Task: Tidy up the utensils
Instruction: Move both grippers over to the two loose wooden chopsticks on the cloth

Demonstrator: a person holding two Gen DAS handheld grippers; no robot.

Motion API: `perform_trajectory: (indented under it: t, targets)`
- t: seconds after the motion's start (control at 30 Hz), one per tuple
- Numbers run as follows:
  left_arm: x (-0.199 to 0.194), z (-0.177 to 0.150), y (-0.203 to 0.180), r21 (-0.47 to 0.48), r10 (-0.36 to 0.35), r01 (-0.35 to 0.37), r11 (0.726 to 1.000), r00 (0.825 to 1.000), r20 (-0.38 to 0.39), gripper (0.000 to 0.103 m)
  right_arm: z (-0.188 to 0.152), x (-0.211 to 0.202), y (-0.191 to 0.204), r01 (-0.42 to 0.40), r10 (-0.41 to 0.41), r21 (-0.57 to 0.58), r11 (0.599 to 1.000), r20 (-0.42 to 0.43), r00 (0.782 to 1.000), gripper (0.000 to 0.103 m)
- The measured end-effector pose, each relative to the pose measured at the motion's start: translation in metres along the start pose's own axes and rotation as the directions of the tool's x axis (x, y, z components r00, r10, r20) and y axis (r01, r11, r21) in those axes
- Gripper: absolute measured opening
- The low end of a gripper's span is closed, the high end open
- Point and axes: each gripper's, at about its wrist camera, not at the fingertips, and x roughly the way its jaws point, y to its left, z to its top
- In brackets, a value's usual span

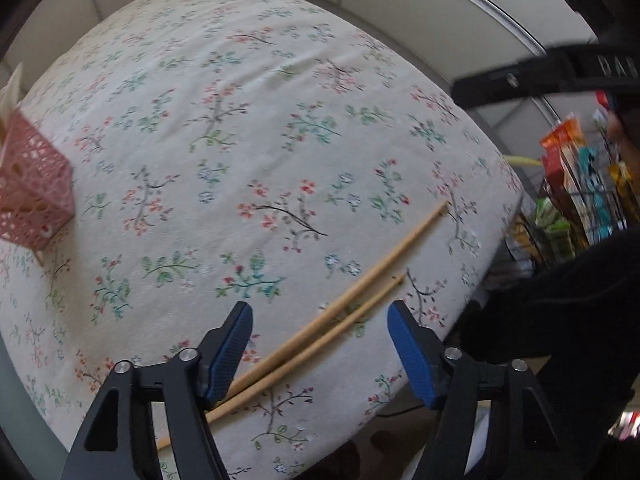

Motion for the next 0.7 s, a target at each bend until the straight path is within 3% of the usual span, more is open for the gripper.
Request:
perform_trajectory:
  t: [0.07,0.1,0.2,0.47,0.57,0.7]
  targets:
    - [0.004,-0.001,-0.012,0.064,-0.049,0.050,0.997,0.999,-0.018,0.036,0.000,-0.001,-0.007,-0.005,0.005,0.014,1.000,0.003,1.000,0.059]
    - [0.006,-0.001,-0.018,0.090,-0.061,0.062,0.994,0.998,-0.023,0.034,0.000,-0.001,-0.009,-0.007,0.007,0.018,1.000,0.002,1.000,0.059]
    - [0.011,-0.003,-0.031,0.165,-0.060,0.065,0.984,0.998,-0.033,0.028,-0.002,0.002,-0.017,-0.014,0.014,0.036,0.999,-0.014,1.000,0.059]
    - [0.029,0.001,-0.041,0.200,-0.007,0.019,0.980,0.998,-0.059,0.023,-0.003,0.001,-0.028,-0.027,0.028,0.058,0.998,-0.013,1.000,0.059]
    - [0.033,0.007,-0.038,0.198,0.040,-0.032,0.980,0.998,-0.039,0.015,-0.002,-0.001,-0.032,-0.032,0.032,0.073,0.997,-0.007,0.999,0.059]
    - [0.032,0.016,-0.029,0.177,0.108,-0.105,0.979,0.994,-0.006,0.015,0.000,-0.002,-0.036,-0.039,0.039,0.092,0.995,-0.005,0.999,0.059]
